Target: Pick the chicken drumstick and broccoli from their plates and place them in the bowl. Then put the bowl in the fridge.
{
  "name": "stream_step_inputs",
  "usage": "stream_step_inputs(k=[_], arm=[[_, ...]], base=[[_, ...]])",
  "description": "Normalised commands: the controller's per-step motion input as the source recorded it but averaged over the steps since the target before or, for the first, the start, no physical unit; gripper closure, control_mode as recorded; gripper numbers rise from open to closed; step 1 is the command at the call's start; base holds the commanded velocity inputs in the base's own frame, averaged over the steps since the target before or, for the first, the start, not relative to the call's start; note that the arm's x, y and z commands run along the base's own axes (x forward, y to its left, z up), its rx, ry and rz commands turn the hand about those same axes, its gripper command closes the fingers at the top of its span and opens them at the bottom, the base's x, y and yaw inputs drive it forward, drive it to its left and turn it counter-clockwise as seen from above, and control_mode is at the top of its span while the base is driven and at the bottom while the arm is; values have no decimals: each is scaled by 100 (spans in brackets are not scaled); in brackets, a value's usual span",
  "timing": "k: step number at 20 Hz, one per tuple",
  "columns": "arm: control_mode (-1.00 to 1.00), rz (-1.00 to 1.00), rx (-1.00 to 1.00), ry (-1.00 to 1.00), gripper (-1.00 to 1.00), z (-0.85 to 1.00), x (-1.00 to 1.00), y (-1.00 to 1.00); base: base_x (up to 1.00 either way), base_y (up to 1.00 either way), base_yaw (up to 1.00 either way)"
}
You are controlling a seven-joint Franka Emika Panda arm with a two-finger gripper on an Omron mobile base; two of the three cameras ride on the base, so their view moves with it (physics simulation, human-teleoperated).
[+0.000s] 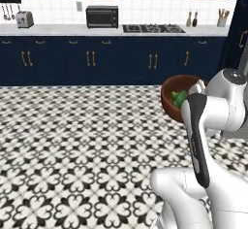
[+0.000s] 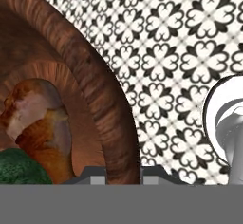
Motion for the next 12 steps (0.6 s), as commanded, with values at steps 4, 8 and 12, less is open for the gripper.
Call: stream_step_inputs(k=[4,8,12], arm=[[100,0,0,0,100,0,0,0],[100,0,0,0,100,0,0,0],[100,0,0,0,100,0,0,0]], base=[[100,6,-26],[100,47,-36],[100,81,-32]])
